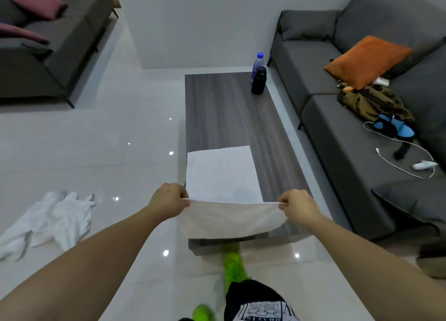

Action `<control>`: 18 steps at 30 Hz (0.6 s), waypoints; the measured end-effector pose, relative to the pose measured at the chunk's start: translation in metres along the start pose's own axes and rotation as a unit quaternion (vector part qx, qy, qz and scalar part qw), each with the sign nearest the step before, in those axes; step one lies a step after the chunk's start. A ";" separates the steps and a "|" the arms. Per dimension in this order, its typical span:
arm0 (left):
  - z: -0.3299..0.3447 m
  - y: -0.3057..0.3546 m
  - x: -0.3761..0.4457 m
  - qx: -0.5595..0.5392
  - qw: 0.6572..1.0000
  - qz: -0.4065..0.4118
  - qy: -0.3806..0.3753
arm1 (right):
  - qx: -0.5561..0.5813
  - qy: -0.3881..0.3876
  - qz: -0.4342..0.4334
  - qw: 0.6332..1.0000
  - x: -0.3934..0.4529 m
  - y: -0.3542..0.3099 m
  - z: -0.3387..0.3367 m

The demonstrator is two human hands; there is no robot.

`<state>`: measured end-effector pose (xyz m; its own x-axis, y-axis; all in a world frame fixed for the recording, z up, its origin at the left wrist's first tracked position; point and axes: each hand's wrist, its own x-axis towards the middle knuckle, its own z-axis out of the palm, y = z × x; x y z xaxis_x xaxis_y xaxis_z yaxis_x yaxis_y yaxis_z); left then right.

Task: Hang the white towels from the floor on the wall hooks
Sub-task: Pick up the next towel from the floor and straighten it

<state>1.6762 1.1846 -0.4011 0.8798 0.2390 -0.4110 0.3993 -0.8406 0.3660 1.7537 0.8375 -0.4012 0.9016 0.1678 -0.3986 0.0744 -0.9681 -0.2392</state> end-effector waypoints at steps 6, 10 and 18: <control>-0.005 -0.010 0.031 0.002 1.000 -0.022 -0.012 | 0.005 -0.020 -0.009 1.000 0.046 -0.016 -0.004; -0.017 -0.010 0.082 -0.017 0.999 -0.050 -0.004 | 0.007 -0.041 -0.017 0.999 0.109 -0.032 -0.017; -0.042 0.007 0.212 -0.055 0.991 -0.111 0.052 | 0.018 -0.036 -0.023 0.999 0.268 -0.061 -0.048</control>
<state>1.8768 1.2500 -0.4506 0.7860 0.4662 -0.4062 0.6076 -0.7041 0.3676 2.0111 0.9330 -0.4512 0.8648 0.2261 -0.4483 0.0989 -0.9521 -0.2893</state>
